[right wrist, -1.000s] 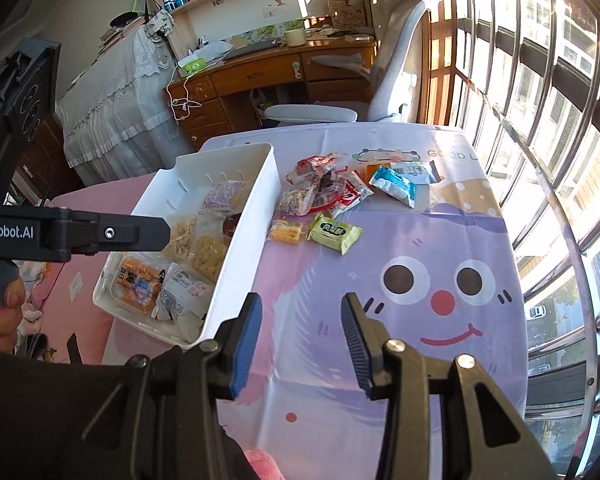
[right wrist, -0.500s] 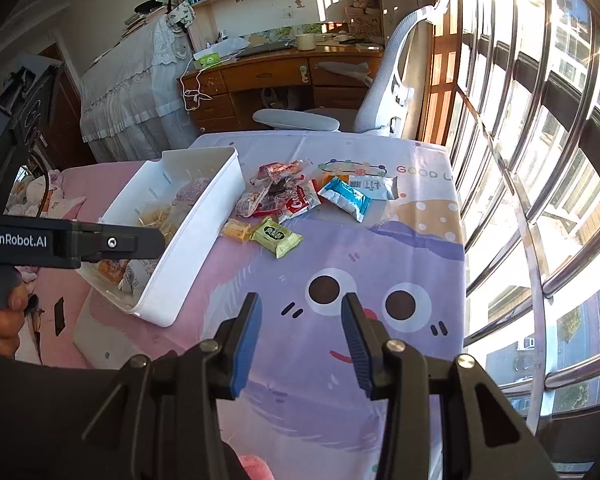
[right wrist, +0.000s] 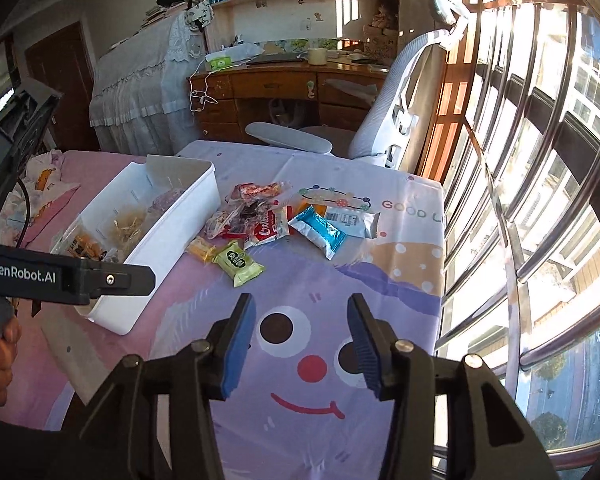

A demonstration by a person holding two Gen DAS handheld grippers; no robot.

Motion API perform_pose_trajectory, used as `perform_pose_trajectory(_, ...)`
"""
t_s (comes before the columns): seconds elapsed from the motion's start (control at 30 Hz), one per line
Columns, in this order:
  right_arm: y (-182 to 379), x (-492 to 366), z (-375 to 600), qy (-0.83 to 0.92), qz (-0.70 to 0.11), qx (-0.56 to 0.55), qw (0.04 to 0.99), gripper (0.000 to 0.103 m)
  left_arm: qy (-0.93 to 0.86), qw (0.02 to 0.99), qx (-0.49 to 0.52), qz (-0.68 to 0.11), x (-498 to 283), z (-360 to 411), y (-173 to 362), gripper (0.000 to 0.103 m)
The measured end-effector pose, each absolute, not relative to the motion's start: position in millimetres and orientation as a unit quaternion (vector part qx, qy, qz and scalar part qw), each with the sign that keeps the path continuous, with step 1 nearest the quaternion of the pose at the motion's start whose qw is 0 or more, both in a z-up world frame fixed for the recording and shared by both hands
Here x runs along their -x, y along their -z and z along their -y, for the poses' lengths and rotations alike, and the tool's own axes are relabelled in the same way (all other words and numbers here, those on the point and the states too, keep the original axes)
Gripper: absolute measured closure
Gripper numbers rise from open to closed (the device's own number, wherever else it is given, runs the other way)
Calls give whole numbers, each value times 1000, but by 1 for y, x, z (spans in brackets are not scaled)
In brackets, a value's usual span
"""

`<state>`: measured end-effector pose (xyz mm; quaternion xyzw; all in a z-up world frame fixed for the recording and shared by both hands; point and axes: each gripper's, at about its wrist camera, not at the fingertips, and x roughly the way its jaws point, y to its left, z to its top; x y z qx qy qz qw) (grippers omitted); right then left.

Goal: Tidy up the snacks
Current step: 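Withdraw both tools from the tray toward the remaining snacks, then grasp the green packet with the left tool while the right tool grasps the blue wrapper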

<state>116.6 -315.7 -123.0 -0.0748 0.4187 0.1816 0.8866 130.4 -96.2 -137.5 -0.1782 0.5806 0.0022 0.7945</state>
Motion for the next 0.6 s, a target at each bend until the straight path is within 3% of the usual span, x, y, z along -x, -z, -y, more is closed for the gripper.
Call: perform_pose_trajectory(0.6,189,-216,305,-191,-423,116,878,49,-108,755,245,-599,-225,98,231,21)
